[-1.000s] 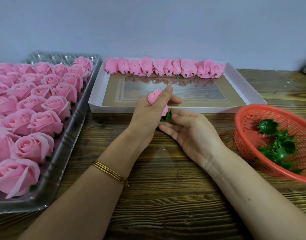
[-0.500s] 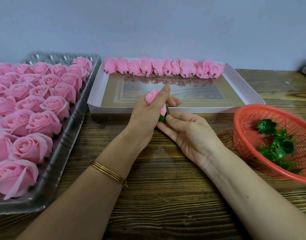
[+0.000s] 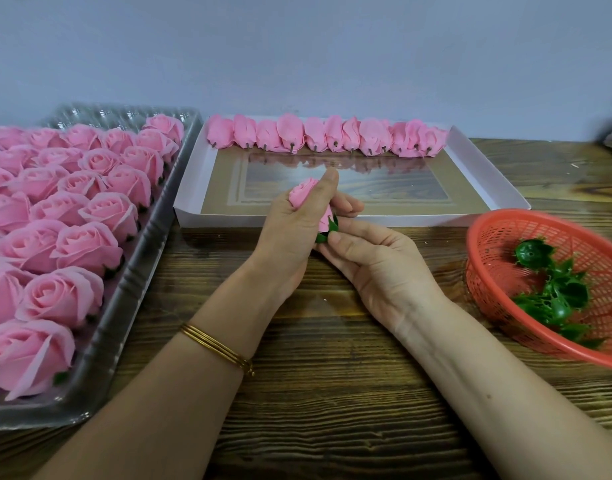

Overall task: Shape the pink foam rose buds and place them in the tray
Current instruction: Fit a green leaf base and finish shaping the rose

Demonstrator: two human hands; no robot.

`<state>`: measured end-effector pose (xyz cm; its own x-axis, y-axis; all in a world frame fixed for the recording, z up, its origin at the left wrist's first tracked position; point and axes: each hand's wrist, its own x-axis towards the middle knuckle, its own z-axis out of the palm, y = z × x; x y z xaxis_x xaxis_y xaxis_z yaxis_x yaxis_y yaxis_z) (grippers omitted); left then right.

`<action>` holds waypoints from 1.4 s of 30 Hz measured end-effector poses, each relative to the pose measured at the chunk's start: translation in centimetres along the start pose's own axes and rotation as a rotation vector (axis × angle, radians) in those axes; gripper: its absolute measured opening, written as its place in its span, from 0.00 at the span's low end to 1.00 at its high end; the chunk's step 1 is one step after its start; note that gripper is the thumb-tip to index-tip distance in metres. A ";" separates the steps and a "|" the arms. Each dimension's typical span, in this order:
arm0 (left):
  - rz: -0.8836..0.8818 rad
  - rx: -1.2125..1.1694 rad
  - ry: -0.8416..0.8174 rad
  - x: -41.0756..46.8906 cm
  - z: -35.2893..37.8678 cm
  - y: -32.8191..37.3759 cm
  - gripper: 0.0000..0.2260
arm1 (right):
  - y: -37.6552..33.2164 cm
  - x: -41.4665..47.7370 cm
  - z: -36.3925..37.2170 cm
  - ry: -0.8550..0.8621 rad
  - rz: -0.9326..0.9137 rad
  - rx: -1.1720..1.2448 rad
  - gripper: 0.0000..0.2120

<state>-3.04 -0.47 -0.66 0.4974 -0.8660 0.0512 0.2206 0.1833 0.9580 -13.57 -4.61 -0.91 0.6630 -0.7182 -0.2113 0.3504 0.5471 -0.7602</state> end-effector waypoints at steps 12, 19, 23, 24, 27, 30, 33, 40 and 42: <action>-0.009 0.004 0.010 0.0 0.1 0.1 0.20 | 0.2 0.0 -0.1 0.032 -0.045 -0.058 0.13; -0.044 0.000 0.021 0.0 0.1 0.4 0.20 | 0.1 -0.1 0.0 0.051 -0.018 -0.071 0.14; -0.050 -0.016 0.020 0.1 0.1 0.4 0.20 | 0.2 0.0 -0.1 0.034 -0.005 -0.066 0.15; -0.050 -0.017 0.018 0.1 0.1 0.3 0.20 | 0.2 0.0 -0.2 0.027 0.001 -0.059 0.14; -0.051 -0.028 0.019 0.1 0.1 0.3 0.19 | 0.3 0.0 -0.3 0.016 -0.023 -0.080 0.12; -0.050 -0.030 0.022 0.1 0.1 0.2 0.19 | 0.4 0.0 -0.4 0.008 -0.081 -0.147 0.12; -0.053 -0.026 0.022 0.1 0.2 0.2 0.19 | 0.5 0.0 -0.4 0.017 -0.142 -0.244 0.16; -0.030 -0.020 0.005 0.1 0.3 0.1 0.20 | 0.3 -0.3 -0.3 0.056 -0.274 -0.431 0.17; -0.022 -0.024 0.007 0.2 0.4 0.0 0.20 | 0.3 -0.4 -0.2 0.061 -0.300 -0.462 0.17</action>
<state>-3.28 -0.80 -0.49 0.4982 -0.8666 0.0278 0.2514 0.1750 0.9519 -13.85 -4.28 -1.20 0.5344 -0.8446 0.0316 0.1827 0.0789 -0.9800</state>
